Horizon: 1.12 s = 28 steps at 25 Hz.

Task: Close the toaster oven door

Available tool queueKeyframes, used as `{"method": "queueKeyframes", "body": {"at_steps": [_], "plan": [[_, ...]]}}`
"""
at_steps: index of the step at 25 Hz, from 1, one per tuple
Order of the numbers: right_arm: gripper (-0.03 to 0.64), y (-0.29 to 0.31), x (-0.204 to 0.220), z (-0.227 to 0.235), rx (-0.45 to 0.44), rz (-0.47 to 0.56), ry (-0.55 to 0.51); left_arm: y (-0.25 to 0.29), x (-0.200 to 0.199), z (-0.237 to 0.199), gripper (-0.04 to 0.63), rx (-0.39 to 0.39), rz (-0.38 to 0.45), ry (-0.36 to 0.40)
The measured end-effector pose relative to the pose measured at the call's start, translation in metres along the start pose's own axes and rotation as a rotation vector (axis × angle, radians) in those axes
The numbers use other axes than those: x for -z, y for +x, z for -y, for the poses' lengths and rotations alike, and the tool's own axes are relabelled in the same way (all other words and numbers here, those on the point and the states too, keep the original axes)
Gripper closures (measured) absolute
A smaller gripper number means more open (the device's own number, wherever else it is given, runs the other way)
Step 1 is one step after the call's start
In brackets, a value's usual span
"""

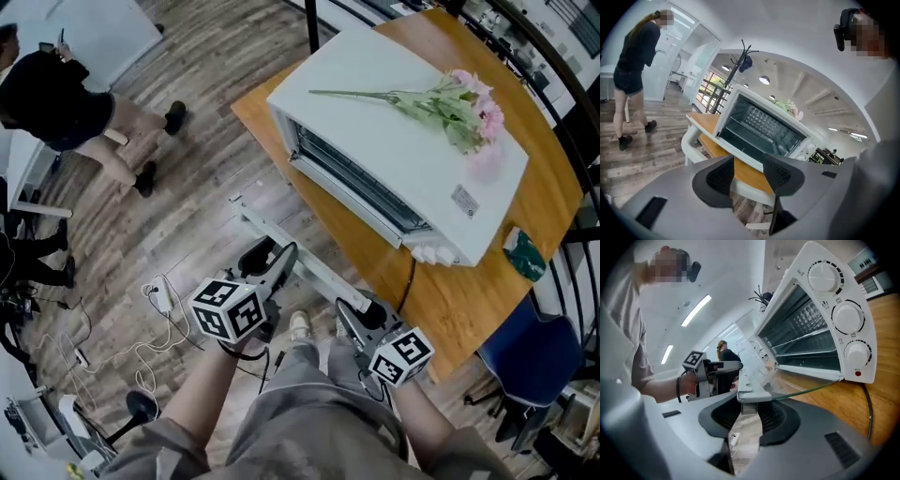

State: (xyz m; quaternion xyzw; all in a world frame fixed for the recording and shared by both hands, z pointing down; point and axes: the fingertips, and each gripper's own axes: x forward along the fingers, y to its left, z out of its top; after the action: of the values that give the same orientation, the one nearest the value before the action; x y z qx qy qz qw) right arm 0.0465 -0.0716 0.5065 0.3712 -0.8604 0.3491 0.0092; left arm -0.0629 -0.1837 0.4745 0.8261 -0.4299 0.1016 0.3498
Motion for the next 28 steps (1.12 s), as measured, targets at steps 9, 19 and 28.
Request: {"method": "queueKeyframes", "body": {"at_steps": [9,19,28], "plan": [[0.488,-0.008,-0.057,0.004,-0.035,0.053,0.196,0.014,-0.048,0.028,0.382,-0.039,0.073,0.021],[0.476,-0.019,-0.110,0.022,-0.124,0.189,0.349,0.033,-0.088,0.056,0.385,-0.051,0.123,0.170],[0.453,-0.023,-0.151,0.043,-0.081,0.290,0.441,0.063,-0.106,0.087,0.399,-0.084,0.136,0.384]]}}
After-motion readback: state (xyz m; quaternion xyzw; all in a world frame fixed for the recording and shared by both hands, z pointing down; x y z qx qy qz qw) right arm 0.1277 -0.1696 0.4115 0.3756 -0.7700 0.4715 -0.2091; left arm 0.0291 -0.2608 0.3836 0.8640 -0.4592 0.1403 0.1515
